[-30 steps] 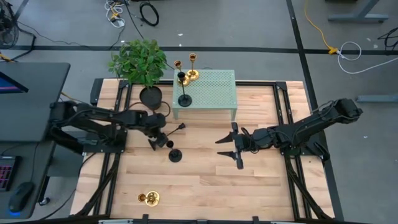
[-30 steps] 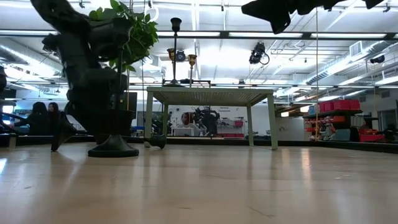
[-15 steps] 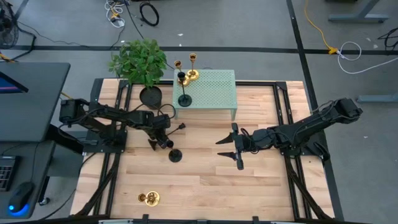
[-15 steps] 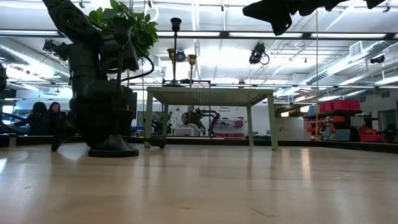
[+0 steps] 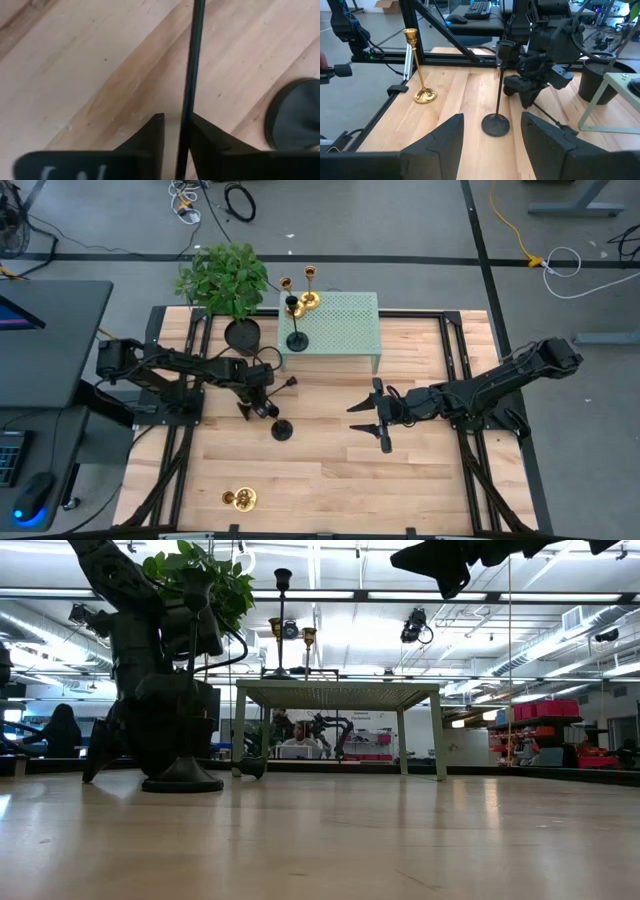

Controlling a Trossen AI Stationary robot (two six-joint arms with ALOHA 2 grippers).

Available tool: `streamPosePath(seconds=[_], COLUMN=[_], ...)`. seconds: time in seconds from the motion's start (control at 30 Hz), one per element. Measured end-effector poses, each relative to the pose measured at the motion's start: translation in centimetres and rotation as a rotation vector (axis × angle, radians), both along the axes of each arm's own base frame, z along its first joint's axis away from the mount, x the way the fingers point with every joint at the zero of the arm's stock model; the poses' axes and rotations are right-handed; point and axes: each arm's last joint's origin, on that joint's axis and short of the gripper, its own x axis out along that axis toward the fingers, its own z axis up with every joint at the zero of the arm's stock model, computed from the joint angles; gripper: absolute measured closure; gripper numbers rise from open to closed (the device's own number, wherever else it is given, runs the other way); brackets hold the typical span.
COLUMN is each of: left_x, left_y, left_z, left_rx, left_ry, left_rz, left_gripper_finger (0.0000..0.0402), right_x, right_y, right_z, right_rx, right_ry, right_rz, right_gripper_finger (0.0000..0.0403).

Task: Pick & Place candle stick holders
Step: Put the top black candle holder on the shelf

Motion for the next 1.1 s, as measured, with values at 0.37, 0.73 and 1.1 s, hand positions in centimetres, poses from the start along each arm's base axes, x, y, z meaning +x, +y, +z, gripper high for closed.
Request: streamPosePath(seconds=[0.37, 0.73, 1.1], left_x=[0.0, 0.0, -0.8], left_y=[-0.1, -0.6, -2.7], left_z=[-0.1, 0.0, 3.0], left_rx=[-0.024, -0.008, 0.102], left_ry=[0.003, 0.004, -0.122], left_rz=[-0.007, -0.025, -0.068], left_gripper_finger=[0.039, 0.0395, 0.0396], right_x=[0.4, 0.5, 0.4], right_y=[0.1, -0.1, -0.3], right_z=[-0.7, -0.8, -0.9], right_rx=[-0.004, -0.02, -0.044], right_ry=[0.03, 0.027, 0.04], right_rz=[-0.01, -0.066, -0.121], right_gripper_finger=[0.0204, 0.0204, 0.0204])
